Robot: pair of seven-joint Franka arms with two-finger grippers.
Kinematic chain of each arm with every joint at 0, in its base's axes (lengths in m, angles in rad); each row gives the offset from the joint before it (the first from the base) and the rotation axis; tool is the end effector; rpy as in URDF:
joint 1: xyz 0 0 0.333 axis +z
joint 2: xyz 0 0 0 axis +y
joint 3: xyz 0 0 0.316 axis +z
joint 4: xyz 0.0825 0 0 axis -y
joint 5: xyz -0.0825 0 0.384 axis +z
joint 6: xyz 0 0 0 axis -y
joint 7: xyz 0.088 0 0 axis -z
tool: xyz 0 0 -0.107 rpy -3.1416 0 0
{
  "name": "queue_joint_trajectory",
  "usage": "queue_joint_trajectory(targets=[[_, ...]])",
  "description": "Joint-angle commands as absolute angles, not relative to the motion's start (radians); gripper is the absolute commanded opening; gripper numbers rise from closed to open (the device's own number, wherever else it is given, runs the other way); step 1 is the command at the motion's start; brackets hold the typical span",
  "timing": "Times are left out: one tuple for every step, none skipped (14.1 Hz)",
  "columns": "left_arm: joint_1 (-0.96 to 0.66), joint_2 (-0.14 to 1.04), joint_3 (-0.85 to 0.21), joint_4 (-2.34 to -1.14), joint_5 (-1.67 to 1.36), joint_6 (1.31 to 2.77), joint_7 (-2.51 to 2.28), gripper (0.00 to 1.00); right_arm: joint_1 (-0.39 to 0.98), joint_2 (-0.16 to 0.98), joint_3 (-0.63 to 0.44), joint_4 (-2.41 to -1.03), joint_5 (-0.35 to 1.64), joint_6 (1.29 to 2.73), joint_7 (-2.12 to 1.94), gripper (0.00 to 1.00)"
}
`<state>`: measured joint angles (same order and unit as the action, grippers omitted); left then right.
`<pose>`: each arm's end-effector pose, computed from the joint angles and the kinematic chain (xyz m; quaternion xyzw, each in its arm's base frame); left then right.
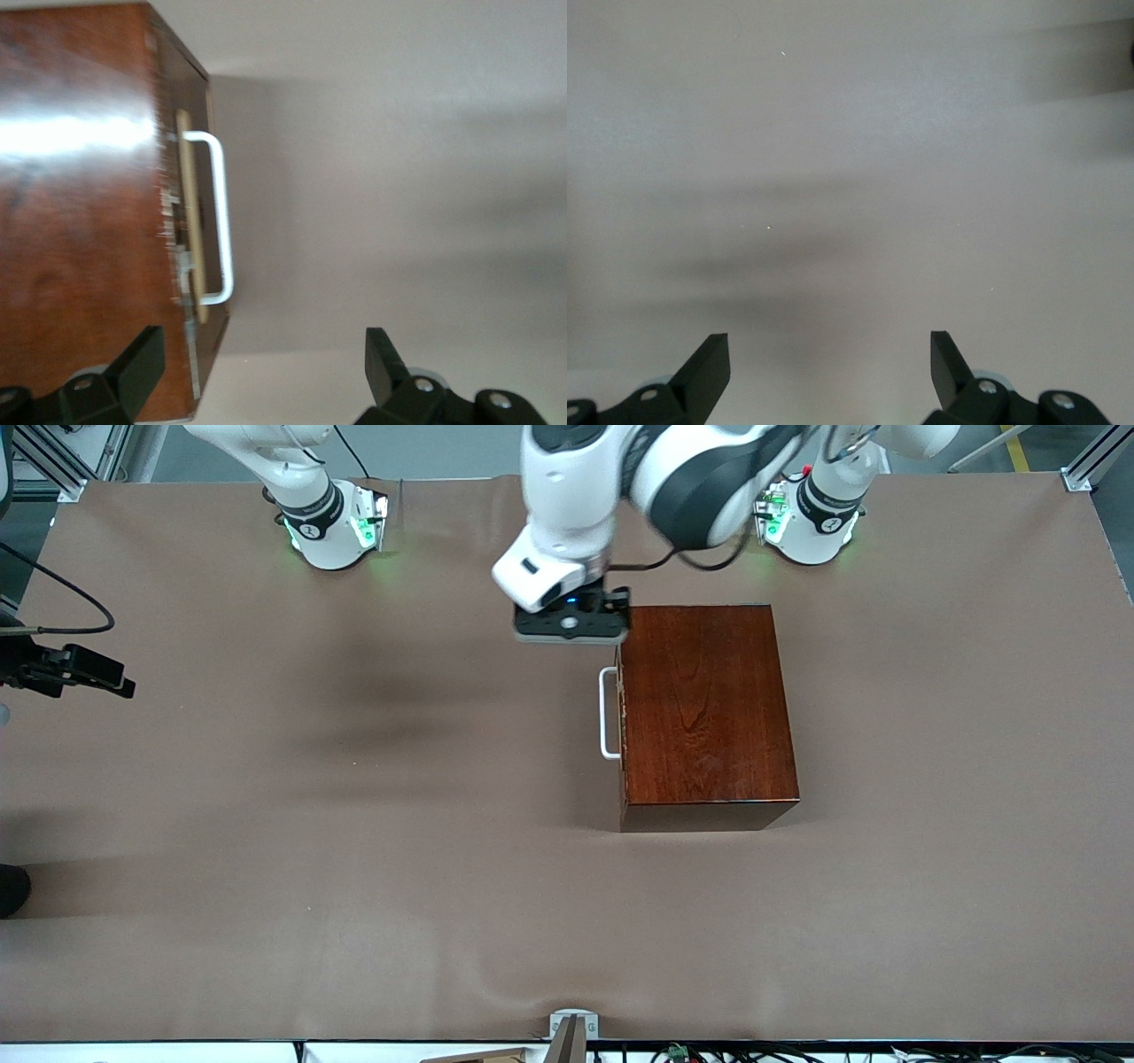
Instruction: Open drawer, take yellow block, close drawer
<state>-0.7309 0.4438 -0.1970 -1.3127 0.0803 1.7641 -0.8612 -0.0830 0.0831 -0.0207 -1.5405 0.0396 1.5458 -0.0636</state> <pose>0.4403 -0.5323 0.4911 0.9995 -0.0311 0.0030 0.0077 0.5731 -0.0548 0.5898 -0.9989 0.0203 0.0372 0.0221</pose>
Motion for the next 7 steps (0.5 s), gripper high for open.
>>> queue_joint_trajectory(targets=[[-0.729, 0.527, -0.186, -1.269, 0.097, 1.787, -0.85, 1.0, -0.098, 0.077, -0.011, -1.542, 0.058, 1.539, -0.051, 1.0], [-0.729, 0.549, -0.186, -1.272, 0.098, 1.787, -0.848, 1.0, -0.098, 0.077, -0.012, -1.542, 0.058, 1.539, -0.051, 1.0], [-0.729, 0.567, -0.186, -1.273, 0.112, 1.787, -0.845, 1.0, -0.098, 0.078, -0.011, -1.542, 0.058, 1.539, -0.049, 1.0], [-0.736, 0.593, -0.187, -1.273, 0.158, 1.787, -0.844, 1.0, -0.097, 0.078, -0.011, -1.542, 0.058, 1.539, -0.049, 1.0], [-0.751, 0.615, -0.187, -1.273, 0.202, 1.787, -0.844, 1.0, -0.097, 0.077, -0.011, -1.542, 0.058, 1.539, -0.049, 1.0], [-0.764, 0.635, -0.187, -1.273, 0.228, 1.787, -0.844, 1.0, -0.097, 0.078, -0.011, -1.543, 0.058, 1.537, -0.049, 1.0], [-0.775, 0.652, -0.187, -1.273, 0.242, 1.787, -0.844, 1.0, -0.097, 0.078, -0.011, -1.545, 0.058, 1.536, -0.049, 1.0]])
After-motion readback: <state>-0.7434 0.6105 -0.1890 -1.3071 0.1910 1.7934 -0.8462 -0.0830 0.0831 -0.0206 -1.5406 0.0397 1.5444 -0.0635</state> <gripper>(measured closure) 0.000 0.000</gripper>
